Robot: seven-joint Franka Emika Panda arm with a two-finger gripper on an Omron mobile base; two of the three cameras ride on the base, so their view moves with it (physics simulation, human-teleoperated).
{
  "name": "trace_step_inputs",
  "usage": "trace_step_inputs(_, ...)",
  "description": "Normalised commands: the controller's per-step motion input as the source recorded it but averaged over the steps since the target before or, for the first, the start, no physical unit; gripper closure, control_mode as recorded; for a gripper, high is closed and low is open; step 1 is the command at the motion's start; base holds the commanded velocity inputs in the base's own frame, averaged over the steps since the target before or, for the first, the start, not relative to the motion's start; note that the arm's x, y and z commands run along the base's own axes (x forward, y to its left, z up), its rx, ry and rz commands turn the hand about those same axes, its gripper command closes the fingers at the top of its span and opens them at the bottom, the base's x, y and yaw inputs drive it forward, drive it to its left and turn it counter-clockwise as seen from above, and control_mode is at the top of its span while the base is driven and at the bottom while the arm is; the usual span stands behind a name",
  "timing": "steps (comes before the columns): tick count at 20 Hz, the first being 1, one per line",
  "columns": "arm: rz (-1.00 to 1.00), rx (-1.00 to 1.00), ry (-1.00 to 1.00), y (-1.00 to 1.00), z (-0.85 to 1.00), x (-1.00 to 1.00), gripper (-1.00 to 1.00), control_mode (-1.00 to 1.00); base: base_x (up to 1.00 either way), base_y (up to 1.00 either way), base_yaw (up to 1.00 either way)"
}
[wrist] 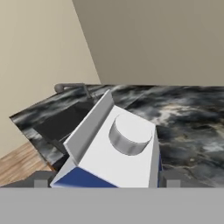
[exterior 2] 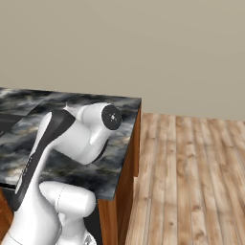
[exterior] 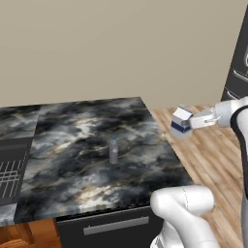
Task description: Pick the milk, bottled water from the counter and place them in the open cabinet.
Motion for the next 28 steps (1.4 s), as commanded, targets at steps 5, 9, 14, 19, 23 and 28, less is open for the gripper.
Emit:
trace_step_inputs(5,-0.05,0.00,0.00,0.00,0.08,0.00,1.00,-1.00,0.00,0.00,0.00)
trace_step_inputs(9,0.00,0.00,0.00,0.00,0.00,0.00,1.00,-1.00,0.00,0.00,0.00)
trace_step_inputs(14,-0.03,0.00,-0.02,0.00,0.00,-0.10,1.00,1.00,-0.19,-0.01,-0.23)
trace_step_inputs(19,0.00,0.00,0.00,0.00,0.00,0.00,1.00,1.00,-0.21,0.00,-0.62)
trace_step_inputs(23,0.00,0.00,0.00,0.00,0.00,0.00,1.00,1.00,-0.13,0.00,-0.67)
trace_step_inputs(28,0.00,0.00,0.00,0.00,0.00,0.00,1.00,1.00,-0.03,-0.02,-0.65)
